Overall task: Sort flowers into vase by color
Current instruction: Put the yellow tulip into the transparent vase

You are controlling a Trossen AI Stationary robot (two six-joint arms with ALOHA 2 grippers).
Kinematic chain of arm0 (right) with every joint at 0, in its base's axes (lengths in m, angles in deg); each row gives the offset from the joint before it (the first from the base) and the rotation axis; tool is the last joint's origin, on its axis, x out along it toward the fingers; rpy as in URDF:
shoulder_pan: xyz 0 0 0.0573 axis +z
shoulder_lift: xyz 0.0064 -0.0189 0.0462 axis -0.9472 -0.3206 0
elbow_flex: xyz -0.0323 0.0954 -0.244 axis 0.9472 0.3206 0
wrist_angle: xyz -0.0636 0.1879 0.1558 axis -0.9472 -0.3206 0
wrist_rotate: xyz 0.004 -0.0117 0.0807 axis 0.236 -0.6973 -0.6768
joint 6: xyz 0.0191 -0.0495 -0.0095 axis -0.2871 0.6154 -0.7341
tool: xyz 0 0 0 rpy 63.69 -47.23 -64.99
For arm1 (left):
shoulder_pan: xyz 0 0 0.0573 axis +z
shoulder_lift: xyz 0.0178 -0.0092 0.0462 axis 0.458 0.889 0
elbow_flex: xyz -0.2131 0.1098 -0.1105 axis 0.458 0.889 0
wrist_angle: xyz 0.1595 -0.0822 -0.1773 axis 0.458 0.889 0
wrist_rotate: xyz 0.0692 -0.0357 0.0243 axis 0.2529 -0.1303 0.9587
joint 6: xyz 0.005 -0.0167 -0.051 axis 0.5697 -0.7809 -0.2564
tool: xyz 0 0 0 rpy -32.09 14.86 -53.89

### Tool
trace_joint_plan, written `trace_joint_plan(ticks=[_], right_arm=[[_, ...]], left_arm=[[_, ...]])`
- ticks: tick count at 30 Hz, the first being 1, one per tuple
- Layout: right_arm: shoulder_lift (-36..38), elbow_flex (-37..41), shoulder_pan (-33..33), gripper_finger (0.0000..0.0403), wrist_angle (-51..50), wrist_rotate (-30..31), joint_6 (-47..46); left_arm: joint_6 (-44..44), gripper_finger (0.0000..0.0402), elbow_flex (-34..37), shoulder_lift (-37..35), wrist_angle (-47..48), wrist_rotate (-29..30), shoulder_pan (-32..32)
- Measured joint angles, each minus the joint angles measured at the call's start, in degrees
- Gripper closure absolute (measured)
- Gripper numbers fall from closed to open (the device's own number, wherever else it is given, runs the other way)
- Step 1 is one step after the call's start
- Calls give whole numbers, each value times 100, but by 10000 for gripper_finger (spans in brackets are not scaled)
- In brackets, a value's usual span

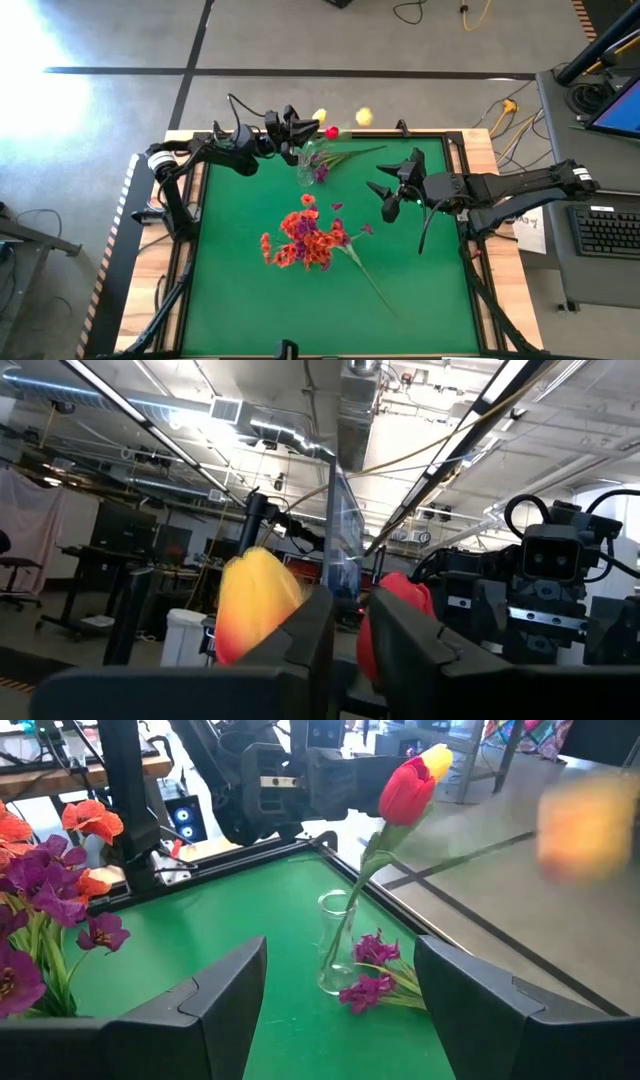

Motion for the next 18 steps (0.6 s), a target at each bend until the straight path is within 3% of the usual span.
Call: trace_joint_plan(ticks=[3, 11, 18], right_arm=[[0, -2, 0, 156, -1, 0, 2], [0, 0, 0, 156, -7, 0, 7], [0, -1, 0, 156, -3, 2, 40]], left_arm=[[33, 347, 4, -4, 0, 6, 0], [25, 398, 4, -19, 1, 26, 0], [-174, 380, -31, -138, -1, -169, 9]])
